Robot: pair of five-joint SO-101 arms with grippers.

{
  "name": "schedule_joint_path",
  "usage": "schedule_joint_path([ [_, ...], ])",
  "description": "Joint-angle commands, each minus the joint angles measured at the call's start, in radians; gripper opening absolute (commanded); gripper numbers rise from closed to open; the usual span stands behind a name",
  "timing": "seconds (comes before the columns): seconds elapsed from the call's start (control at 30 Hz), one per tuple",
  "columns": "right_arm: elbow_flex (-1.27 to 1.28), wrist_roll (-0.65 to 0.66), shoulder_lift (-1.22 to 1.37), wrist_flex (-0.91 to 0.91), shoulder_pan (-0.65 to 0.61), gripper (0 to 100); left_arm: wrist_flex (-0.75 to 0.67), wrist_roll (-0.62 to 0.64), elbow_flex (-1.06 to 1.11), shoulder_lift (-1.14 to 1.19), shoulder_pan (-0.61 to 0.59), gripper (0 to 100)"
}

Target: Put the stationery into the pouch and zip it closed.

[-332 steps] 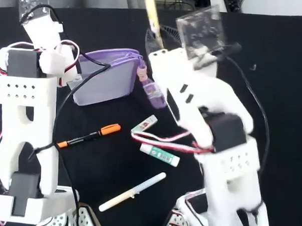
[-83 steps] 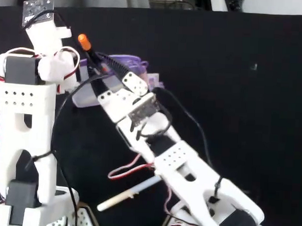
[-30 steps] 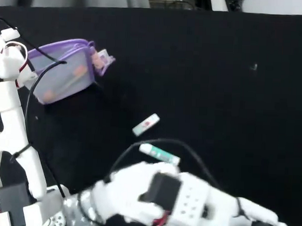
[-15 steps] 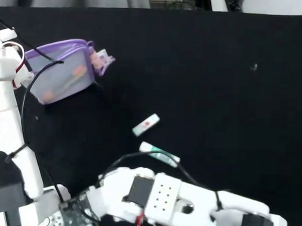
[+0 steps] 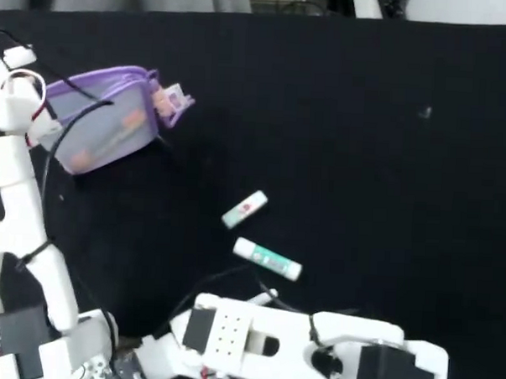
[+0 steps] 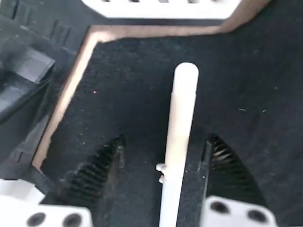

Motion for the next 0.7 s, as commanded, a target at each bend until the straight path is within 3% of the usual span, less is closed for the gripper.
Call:
schedule_joint_path([
  [0.0, -0.036, 0.006, 0.002, 0.002, -0.011, 25.1, -0.052, 0.005, -0.002, -0.002, -0.073, 3],
  [0.23, -0.041, 0.006, 0.002, 0.011, -0.008, 6.9, -0.057, 0.005, -0.007, -0.002, -0.113, 3],
  [0.47, -0.044, 0.006, -0.005, 0.068, 0.032, 6.4, -0.057, 0.005, -0.007, -0.002, -0.108, 3],
  [0.67, -0.162, 0.044, -0.007, 0.236, 0.032, 6.4, -0.057, 0.006, -0.007, -0.002, -0.107, 3],
])
